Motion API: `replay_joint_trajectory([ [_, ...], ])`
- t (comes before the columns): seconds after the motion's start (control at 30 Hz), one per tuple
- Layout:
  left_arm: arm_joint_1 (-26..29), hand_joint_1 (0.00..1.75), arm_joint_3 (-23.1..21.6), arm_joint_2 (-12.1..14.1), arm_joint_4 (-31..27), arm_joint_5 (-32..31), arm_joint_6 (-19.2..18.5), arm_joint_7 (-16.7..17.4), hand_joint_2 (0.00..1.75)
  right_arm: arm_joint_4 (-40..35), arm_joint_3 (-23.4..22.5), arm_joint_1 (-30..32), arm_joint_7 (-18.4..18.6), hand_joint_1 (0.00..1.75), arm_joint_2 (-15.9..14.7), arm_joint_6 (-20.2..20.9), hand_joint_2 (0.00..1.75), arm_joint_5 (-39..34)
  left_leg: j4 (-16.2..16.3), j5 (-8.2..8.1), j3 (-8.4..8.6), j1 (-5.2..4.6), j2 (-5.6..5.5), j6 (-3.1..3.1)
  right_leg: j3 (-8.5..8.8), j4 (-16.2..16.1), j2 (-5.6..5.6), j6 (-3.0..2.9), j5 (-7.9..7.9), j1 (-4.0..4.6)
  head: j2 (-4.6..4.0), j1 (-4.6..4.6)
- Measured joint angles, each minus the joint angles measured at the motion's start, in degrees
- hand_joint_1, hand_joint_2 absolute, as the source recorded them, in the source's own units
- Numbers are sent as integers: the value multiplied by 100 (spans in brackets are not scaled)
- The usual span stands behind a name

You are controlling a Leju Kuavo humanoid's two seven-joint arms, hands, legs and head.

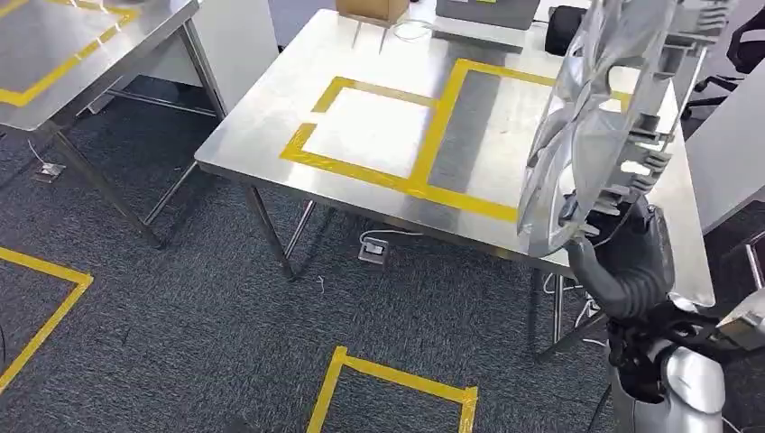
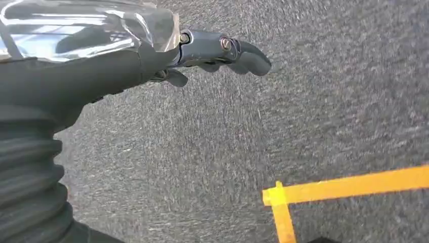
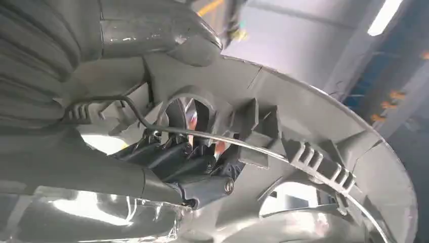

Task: Take the parts from the cabinet and place them on the table.

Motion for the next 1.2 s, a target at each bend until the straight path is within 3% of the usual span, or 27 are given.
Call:
replay_joint_trajectory([
  [0.07, 8, 0, 13, -26, 22, 24, 22, -33, 175, 85, -46, -112, -39, 175, -81, -208, 175, 387, 2, 4, -12, -14, 12, 7, -437, 959, 0, -10, -327, 0, 0, 2],
  [0.1, 9, 0, 28, -44, 44, 50, 26, -46, 175, 142, -52, -159, -46, 175, -129, -354, 175, 672, 3, 4, -11, -18, 12, 7, -529, 1157, -2, 25, -347, -6, 0, 2],
  [0.13, 12, 0, 50, -61, 57, 59, 31, -52, 175, 192, -57, -200, -46, 175, -172, -448, 175, 834, 6, 4, -10, -18, 10, 7, -470, 1036, -2, 73, -275, -14, 0, 2],
  [0.17, 14, 0, 59, -74, 63, 63, 33, -61, 175, 225, -61, -240, -46, 175, -205, -485, 175, 885, 10, 4, -8, -17, 4, 6, -283, 670, -9, 131, -120, -21, 0, 4],
  [0.23, 16, 0, 81, -101, 68, 63, 35, -68, 175, 271, -70, -361, -55, 175, -258, -502, 175, 939, 52, -12, -10, -17, 0, -19, 305, -489, -48, 222, 293, -38, 0, 4],
  [0.27, 16, 0, 94, -101, 74, 63, 35, -68, 175, 291, -72, -416, -61, 175, -271, -502, 175, 944, 98, -37, -46, -64, 1, -58, 405, -723, -75, 178, 294, -17, 0, 7],
  [0.3, 15, 0, 98, -103, 81, 63, 37, -70, 175, 304, -72, -438, -70, 175, -280, -502, 175, 950, 120, -39, -72, -75, 3, -81, 413, -718, -42, 118, 327, -12, 0, -9],
  [0.37, 26, 0, 111, -103, 98, 63, 37, -72, 175, 343, -72, -443, -68, 175, -288, -505, 175, 959, 110, -22, -73, -56, 6, -112, 398, -697, -33, 97, 325, 21, 0, -2],
  [0.43, 24, 0, 138, -96, 103, 66, 37, -74, 175, 365, -72, -447, -63, 175, -295, -520, 175, 988, 167, -87, -117, -25, -1, -180, 404, -724, -29, 28, 358, -52, 0, -2],
  [0.5, 23, 0, 142, -114, 107, 72, 37, -76, 175, 374, -57, -484, -33, 175, -304, -779, 175, 1454, 705, -439, -351, -12, 1, -243, 406, -723, -30, -57, 353, -47, 0, -20],
  [0.57, 25, 0, 146, -116, 111, 72, 26, -72, 175, 456, -33, -585, 113, 175, -384, -1213, 175, 2261, 1665, -833, -788, 5, 2, -282, 399, -720, -30, -59, 353, -24, 0, -22],
  [0.6, 25, 0, 146, -118, 116, 65, 20, -57, 175, 525, -26, -650, 199, 175, -433, -1404, 175, 2607, 1953, -884, -931, 11, 2, -286, 400, -718, -30, -59, 353, -15, 0, -20],
  [0.63, 22, 0, 144, -125, 116, 46, -15, -9, 175, 632, -15, -738, 307, 175, -498, -1607, 175, 3013, 1931, -800, -926, 12, 2, -270, 403, -716, -29, -59, 353, -5, 0, -20],
  [0.67, 14, 0, 144, -129, 116, 17, -46, 35, 175, 763, 0, -861, 407, 175, -568, -1769, 175, 3400, 1632, -596, -788, 12, 2, -240, 406, -714, -23, -59, 353, 3, 0, -22],
  [0.73, -23, 0, 144, -136, 114, -35, -120, 131, 175, 1128, 35, -1192, 602, 175, -752, -1978, 175, 4097, 591, -77, -272, -7, -11, -136, 423, -715, 1, -57, 354, 20, 0, -22],
  [0.77, -54, 0, 144, -129, 111, -61, -164, 175, 175, 1345, 68, -1401, 680, 175, -842, -2063, 175, 4379, 263, -77, -103, -25, -27, -73, 422, -722, 4, -47, 360, 7, 0, -11],
  [0.8, -79, 0, 140, -136, 109, -68, -208, 212, 175, 1603, 129, -1649, 728, 175, -940, -2142, 175, 4634, 203, -76, -89, -53, -14, -58, 385, -707, 14, -18, 377, 65, 0, -4],
  [0.9, -146, 0, 138, -140, 107, -107, -306, 310, 175, 2576, 418, -2348, 842, 175, -1226, -2317, 175, 5327, 164, -90, -97, -87, -9, -31, 362, -733, 17, 49, 417, 22, 0, -22],
  [0.93, -175, 0, 135, -151, 98, -116, -332, 330, 175, 2950, 554, -2590, 868, 175, -1332, -2367, 175, 5545, 45, -19, -7, -26, 7, 16, 325, -707, 9, 70, 399, 32, 0, -15],
  [0.97, -206, 0, 133, -164, 94, -125, -356, 341, 175, 3298, 679, -2820, 868, 175, -1422, -2428, 175, 5706, -3, 20, 7, -31, 9, 19, 253, -598, -4, 72, 340, 22, 0, -7],
  [1.03, -278, 0, 120, -170, 92, -127, -433, 385, 175, 4067, 980, -3324, 868, 175, -1532, -2540, 175, 6026, -6, 51, -33, -33, 9, 61, -115, 160, -4, 28, 7, 12, 0, 4],
  [1.1, -309, 0, 81, -192, 92, -127, -476, 409, 175, 4734, 1282, -3655, 892, 175, -1589, -2618, 175, 6315, -3, 57, -43, -33, 4, 65, -522, 1024, -3, 58, -245, 0, 0, 6],
  [1.13, -310, 0, 65, -206, 92, -125, -494, 420, 175, 5107, 1454, -3816, 909, 175, -1602, -2671, 175, 6485, 1, 57, -39, -28, -1, 63, -586, 1123, -5, 111, -223, -24, 0, 9],
  [1.17, -314, 0, 48, -214, 94, -114, -494, 426, 175, 5391, 1594, -3985, 909, 175, -1602, -2710, 175, 6618, 10, 55, -35, -22, -2, 58, -493, 894, -10, 187, -87, -54, 0, 9],
  [1.2, -329, 0, 35, -227, 94, -68, -490, 426, 175, 5719, 1773, -4148, 909, 175, -1598, -2747, 175, 6749, 36, 42, -39, -14, -3, 38, -284, 421, -21, 275, 133, -88, 0, 7],
])
